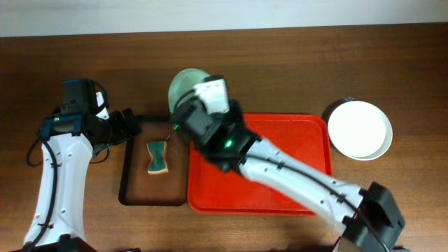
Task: Clean dirty plates on tray and stack at the side
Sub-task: 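Carry the green plate right and stack it on the plate pile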
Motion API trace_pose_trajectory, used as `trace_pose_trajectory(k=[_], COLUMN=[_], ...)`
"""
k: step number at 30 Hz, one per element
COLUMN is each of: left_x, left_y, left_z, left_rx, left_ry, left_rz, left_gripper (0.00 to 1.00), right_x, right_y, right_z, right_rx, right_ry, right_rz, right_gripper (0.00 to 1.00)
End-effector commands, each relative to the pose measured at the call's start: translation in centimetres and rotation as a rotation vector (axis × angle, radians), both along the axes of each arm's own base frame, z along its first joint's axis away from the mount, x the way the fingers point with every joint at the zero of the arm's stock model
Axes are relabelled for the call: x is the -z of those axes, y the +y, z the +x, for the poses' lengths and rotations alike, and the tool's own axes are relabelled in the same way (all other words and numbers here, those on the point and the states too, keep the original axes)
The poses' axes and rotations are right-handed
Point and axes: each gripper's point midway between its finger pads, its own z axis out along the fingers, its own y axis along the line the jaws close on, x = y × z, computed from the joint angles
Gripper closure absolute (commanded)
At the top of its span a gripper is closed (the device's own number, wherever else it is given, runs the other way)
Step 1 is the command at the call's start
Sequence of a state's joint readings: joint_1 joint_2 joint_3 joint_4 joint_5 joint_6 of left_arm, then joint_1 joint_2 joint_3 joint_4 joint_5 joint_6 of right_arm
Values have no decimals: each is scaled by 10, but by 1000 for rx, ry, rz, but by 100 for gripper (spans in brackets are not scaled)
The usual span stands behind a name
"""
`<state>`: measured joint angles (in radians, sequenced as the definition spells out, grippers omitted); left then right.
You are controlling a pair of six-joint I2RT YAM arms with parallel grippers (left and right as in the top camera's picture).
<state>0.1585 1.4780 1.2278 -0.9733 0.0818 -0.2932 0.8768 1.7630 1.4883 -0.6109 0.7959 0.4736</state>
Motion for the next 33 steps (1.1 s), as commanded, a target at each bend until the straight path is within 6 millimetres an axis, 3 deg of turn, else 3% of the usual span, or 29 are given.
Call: trace_pose_trajectory(k=[1,3,6,8,9,10,11,14,16,20,26,28,33], left_x=[-7,-7,-7,-7,-7,-7,-7,-7,-7,-7,-7,-7,-7], left_y=[0,0,0,0,0,0,0,0,0,0,0,0,0], left_z=[3,3,3,3,3,3,3,3,3,3,3,3,3], left_rx=[-9,-9,-9,-9,-9,-9,-9,-9,-9,-9,-9,-9,-9], left_ry=[-22,-22,-22,-22,-22,-22,-22,-22,-22,-22,-22,-22,-22], left_rz=[-7,-7,-7,-7,-7,-7,-7,-7,-7,-7,-7,-7,-7], left_gripper=[1,1,1,1,1,1,1,1,1,1,1,1,1], right_x=[18,17,25,38,44,51,55,64,67,76,122,132,135], right_y=[-12,-47,-127,-183,-221,-271,-305,-382,-418,-441,-439,-438,-431], right_z=[9,20,33,29,25,14,0,-45,-73,-96,-102,-102,-94], right_rx=[4,67,225,352,443,575,671,915,1041,1137,1142,1140,890], right_ry=[183,243,334,417,457,490,519,586,609,630,647,642,711], right_rz=[244,324,383,418,450,474,483,525,560,590,586,585,517], right_gripper=[96,96,96,96,96,96,96,96,96,96,95,66,41])
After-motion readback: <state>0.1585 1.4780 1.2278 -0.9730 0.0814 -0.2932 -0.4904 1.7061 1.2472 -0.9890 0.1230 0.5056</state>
